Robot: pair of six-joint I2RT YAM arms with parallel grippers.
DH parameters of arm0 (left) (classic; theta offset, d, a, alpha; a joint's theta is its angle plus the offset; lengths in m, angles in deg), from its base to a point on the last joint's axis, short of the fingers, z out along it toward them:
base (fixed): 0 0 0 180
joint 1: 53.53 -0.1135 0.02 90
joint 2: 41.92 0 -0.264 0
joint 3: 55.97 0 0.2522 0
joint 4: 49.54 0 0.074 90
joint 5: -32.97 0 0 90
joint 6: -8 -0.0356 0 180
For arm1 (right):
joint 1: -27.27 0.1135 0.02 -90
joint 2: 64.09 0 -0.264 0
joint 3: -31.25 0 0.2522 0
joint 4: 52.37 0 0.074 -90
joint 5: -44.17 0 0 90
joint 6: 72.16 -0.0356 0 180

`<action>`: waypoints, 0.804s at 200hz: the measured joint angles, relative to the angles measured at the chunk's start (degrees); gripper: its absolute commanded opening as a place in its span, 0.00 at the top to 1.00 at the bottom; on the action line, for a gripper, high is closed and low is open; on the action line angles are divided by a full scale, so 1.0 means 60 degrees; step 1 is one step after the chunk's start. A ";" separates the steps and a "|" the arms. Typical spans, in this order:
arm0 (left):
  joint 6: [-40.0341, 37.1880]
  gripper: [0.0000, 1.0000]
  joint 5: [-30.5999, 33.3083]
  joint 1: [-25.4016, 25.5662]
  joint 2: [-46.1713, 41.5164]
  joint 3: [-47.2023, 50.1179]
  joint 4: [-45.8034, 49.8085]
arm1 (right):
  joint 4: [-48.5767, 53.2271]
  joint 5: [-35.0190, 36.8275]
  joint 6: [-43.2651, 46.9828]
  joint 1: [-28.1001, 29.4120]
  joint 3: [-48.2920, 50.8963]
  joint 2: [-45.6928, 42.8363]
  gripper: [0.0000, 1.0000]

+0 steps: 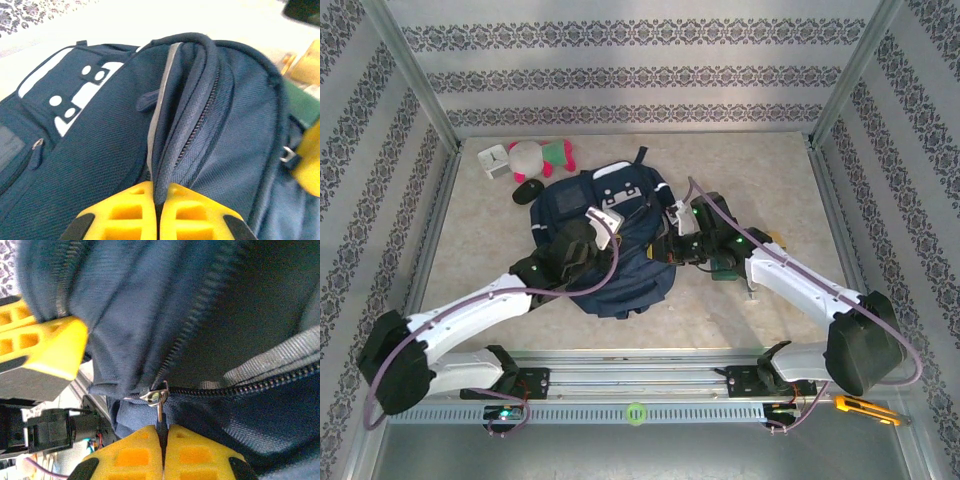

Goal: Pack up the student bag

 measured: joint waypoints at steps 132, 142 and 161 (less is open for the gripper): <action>0.3552 1.00 0.1971 0.0208 0.2065 -0.1435 0.0095 | -0.0874 0.2178 -0.0091 0.1621 -0.0175 0.0098 1.00; 0.3683 1.00 0.1993 0.0240 0.2164 -0.1450 0.0015 | -0.1100 0.2488 -0.0375 0.1752 0.0015 0.0011 1.00; 0.3861 1.00 0.2011 0.0255 0.2269 -0.1450 -0.0062 | -0.1490 0.2925 -0.0827 0.2033 0.0273 -0.0029 1.00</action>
